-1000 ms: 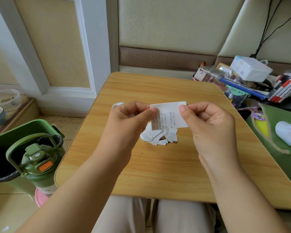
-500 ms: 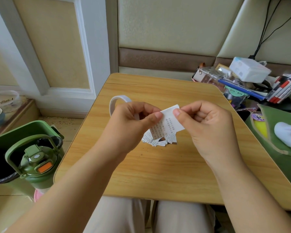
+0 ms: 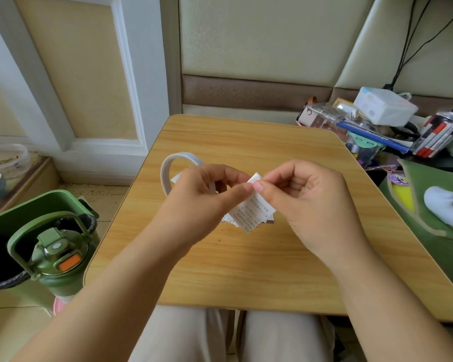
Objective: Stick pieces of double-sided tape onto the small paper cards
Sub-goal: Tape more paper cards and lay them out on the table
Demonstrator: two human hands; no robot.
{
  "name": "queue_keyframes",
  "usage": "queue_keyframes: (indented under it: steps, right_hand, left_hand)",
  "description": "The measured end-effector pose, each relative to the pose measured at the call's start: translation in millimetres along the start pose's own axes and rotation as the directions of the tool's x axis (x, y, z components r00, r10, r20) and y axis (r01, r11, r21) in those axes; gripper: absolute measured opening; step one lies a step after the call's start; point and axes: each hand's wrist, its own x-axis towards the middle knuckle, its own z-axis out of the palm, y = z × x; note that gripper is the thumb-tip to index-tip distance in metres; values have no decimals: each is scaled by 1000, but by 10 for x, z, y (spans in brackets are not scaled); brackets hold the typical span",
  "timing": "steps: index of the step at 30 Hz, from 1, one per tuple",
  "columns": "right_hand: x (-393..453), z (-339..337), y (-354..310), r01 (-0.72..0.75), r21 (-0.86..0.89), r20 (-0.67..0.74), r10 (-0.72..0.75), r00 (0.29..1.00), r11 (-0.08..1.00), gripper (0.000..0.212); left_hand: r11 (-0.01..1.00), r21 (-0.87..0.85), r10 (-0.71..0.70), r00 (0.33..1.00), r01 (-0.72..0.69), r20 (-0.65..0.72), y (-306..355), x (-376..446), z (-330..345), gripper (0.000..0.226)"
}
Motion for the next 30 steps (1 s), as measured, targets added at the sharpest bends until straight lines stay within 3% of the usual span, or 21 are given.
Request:
queue_keyframes:
  steps: [3,12,15,19,24,30]
  right_hand:
    - [-14,10,-12,4,11,-8,-4,1000,1000,16]
    - [-127,20,78,-148,203,-105,172,980,968,15]
    - [-132,33,89,-142,187,-142,170,975,972,20]
    - [-114,23,74,-138,174,-131,162,978,975,21]
    - [-110,10,33,-123,143,-99,138,985,982,18]
    - [-112,34,33,-117,183,-121,140,983,976,17]
  left_hand:
    - [999,-22,26,999,-27,-33,13,-7,15,7]
    - [932,-349,-122,991,96,-55,17,-90,69,10]
    - [929,-353,-139,989,110,-59,3,-103,72,9]
    - [960,-260,-122,990,99,-74,-5,-112,44,27]
    - [977,-202,-89,991,67,-101,32,-95,25,10]
    - [976,-213,-71,990,44,-123,42,-89,55,11]
